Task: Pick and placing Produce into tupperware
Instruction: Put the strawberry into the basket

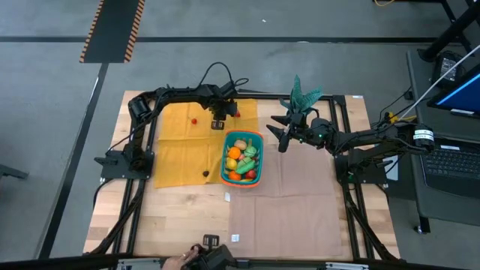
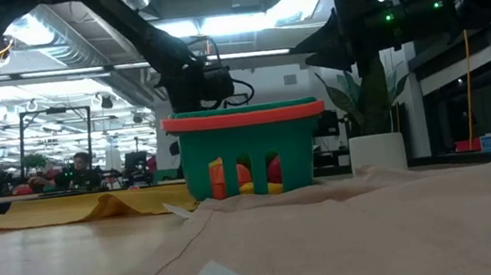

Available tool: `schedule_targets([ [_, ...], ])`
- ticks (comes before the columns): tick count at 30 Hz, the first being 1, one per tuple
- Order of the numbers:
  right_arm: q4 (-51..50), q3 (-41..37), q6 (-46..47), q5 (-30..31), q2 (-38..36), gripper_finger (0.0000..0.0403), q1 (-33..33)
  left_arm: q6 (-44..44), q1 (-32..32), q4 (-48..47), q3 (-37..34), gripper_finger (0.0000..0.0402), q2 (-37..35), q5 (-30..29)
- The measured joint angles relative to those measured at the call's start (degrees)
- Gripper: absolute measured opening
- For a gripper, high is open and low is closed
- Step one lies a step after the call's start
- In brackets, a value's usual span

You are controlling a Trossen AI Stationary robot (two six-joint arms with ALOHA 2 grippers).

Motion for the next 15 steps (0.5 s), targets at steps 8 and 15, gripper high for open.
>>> schedule_targets([
  [8,-0.02,-0.01,0.0,0.01,0.0,0.0225,-0.01,-9.57,6.51,2.28,0.0,0.0039,-2.58,29.56],
  [15,-0.17,-0.01,-0.11,-0.01,0.0,0.0225,0.0,-11.66,12.57,3.55,0.04,0.0002,-2.88,44.94],
])
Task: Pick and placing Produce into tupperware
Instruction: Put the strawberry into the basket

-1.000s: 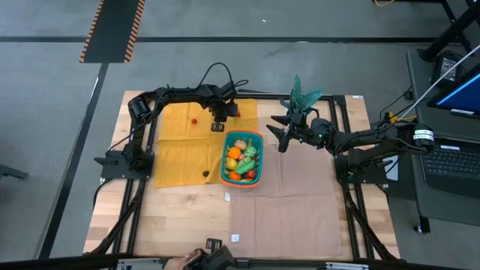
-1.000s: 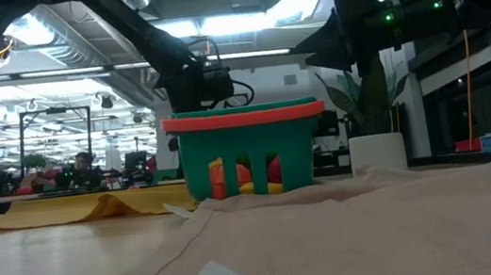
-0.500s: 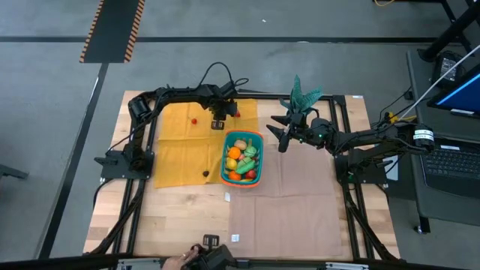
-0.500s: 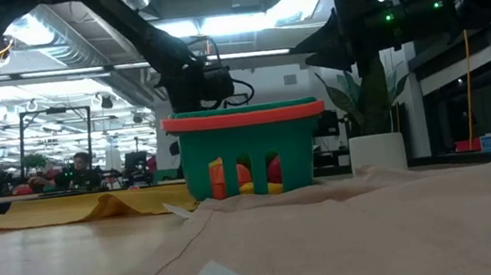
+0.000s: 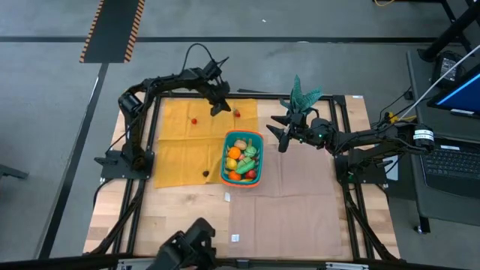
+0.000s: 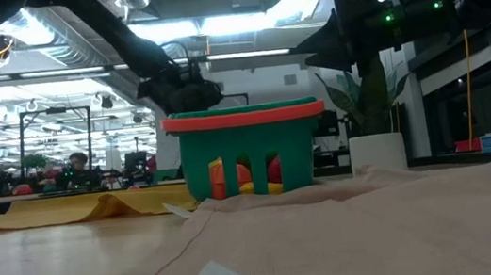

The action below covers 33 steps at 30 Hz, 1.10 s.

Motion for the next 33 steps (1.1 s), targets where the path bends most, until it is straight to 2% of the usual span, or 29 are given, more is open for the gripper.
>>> schedule_targets([
  [5,0.02,0.0,-0.11,0.0,0.0,0.0225,0.0,-0.13,0.37,0.55,0.0,0.0019,0.0,-1.01],
  [14,0.17,0.01,-0.11,0.02,0.0,0.0225,0.0,-0.2,-2.02,3.0,-0.02,0.0051,0.0,-12.72],
  [18,0.17,0.0,0.08,0.02,0.0,0.0225,0.0,0.07,-3.54,4.14,-0.02,0.0064,0.0,-15.56],
  [24,0.17,0.01,0.13,0.02,0.0,0.0225,0.0,0.28,-5.29,4.66,-0.04,0.0111,-0.02,-16.02],
  [28,0.16,0.01,0.13,0.02,0.01,0.0225,0.0,0.5,-5.64,5.74,-0.04,0.0148,-0.02,-20.35],
  [33,0.15,0.0,0.15,0.02,0.01,0.0225,0.0,6.63,-5.64,5.53,-0.04,0.0173,-0.02,-22.62],
])
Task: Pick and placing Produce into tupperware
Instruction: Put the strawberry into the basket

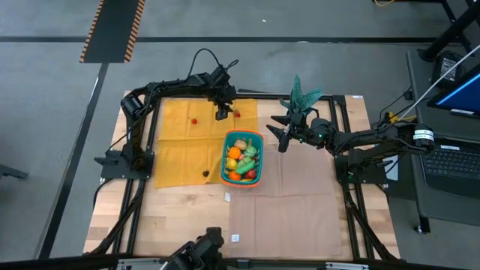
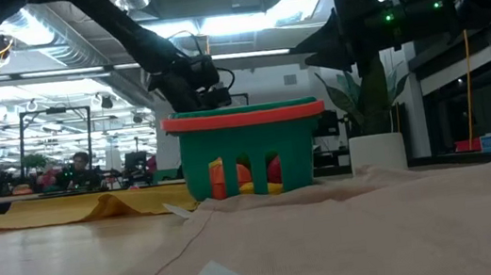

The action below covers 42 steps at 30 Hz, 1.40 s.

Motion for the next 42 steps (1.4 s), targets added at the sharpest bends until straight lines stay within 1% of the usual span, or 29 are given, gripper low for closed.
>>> schedule_targets([
  [5,0.0,0.01,0.04,0.0,0.0,0.0225,-0.01,7.43,-0.84,-0.02,0.0,0.0169,0.0,-1.02],
  [9,-0.02,-0.01,0.04,0.0,0.01,0.0225,0.0,14.43,-2.79,-0.02,0.0,0.0157,0.05,-6.97],
  [14,-0.14,0.0,0.0,0.0,0.01,0.0225,-0.01,19.78,-4.5,-0.04,-0.07,0.0145,1.01,-10.87],
  [18,-0.26,0.01,0.0,0.0,0.0,0.0225,0.0,23.02,-5.38,0.07,-0.07,0.0139,1.05,-15.19],
  [26,-0.48,0.01,-0.05,-0.02,-0.01,0.0225,0.0,25.24,-5.13,0.32,-0.08,0.0131,1.62,-16.66],
  [31,-0.66,0.01,-0.02,-0.02,0.01,0.0225,0.0,27.97,-5.51,1.21,-0.09,0.0135,2.16,-16.94],
  [34,-0.76,0.01,0.0,-0.04,0.01,0.0225,0.0,28.18,-6.02,3.5,-0.02,0.0135,2.73,-17.3],
  [39,-0.78,0.01,0.04,-0.13,0.01,0.0225,-0.01,31.5,-6.13,3.14,-0.04,0.0128,3.37,-20.28],
  [42,-0.81,-0.01,0.09,-0.11,0.01,0.0225,0.0,32.6,-6.08,3.41,-0.04,0.0124,3.37,-20.57],
])
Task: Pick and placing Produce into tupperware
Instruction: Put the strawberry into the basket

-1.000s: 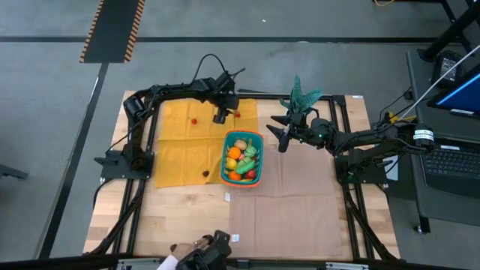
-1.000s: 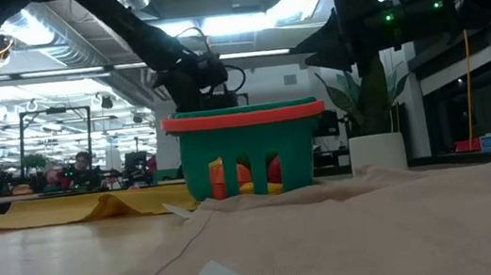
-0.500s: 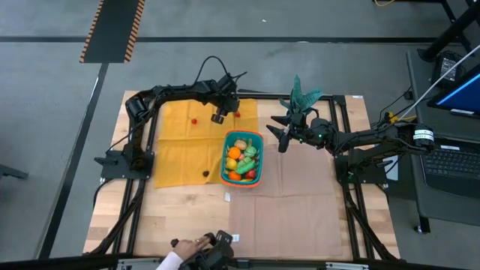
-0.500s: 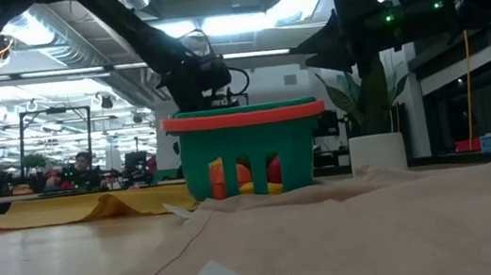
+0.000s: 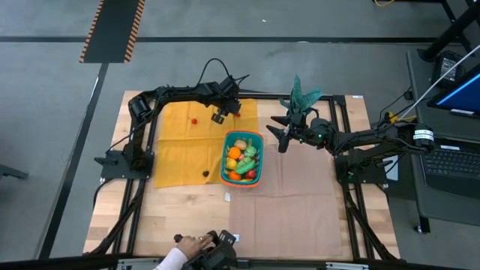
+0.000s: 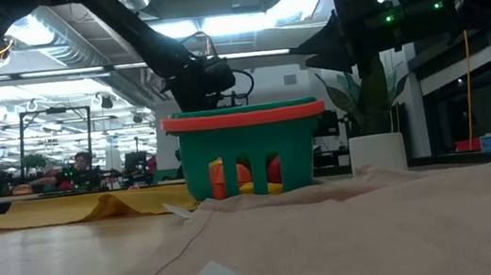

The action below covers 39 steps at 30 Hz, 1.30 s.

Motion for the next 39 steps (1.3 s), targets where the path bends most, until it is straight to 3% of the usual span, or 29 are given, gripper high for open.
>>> schedule_targets([
  [19,-0.04,0.02,-0.07,0.04,0.0,0.0225,-0.01,0.07,-0.24,-0.12,0.02,0.0123,0.8,0.89],
  [25,-0.09,0.02,0.53,0.04,0.0,0.0225,0.0,3.6,-1.0,0.02,0.0,0.012,2.67,-3.45],
  [39,-0.18,0.01,1.29,0.04,0.0,0.0225,0.0,3.72,-1.75,1.24,0.0,0.0091,2.67,-6.61],
])
